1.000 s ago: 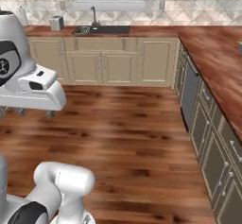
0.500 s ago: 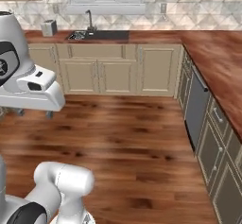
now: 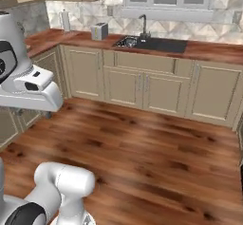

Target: Get the candle and the beer from the cabinet and move them to the dining counter.

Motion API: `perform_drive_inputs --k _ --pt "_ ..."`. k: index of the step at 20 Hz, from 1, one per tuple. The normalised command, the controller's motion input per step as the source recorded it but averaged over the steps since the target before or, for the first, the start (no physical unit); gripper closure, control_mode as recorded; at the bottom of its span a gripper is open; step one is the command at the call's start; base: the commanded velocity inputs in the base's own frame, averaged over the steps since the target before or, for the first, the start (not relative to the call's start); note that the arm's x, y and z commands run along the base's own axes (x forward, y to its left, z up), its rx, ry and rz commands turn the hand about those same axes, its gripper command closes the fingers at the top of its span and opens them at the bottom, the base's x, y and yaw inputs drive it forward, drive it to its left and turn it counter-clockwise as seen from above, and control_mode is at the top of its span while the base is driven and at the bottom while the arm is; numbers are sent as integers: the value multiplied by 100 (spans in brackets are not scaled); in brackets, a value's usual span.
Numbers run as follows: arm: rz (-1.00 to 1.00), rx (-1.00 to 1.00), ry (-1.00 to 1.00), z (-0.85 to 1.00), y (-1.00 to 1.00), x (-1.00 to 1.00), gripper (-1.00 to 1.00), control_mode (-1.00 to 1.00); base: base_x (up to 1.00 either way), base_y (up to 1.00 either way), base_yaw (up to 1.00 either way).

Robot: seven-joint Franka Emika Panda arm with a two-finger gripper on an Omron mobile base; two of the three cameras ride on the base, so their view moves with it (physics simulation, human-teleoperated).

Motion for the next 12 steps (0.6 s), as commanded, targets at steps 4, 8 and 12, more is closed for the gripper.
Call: perform_drive_inputs --k 4,8,12 --pt "0 0 0 0 0 0 -100 100 100 0 66" --pt "0 0 0 0 0 0 -100 100 100 -10 63" --pt "0 0 0 0 0 0 -100 100 100 -31 57"
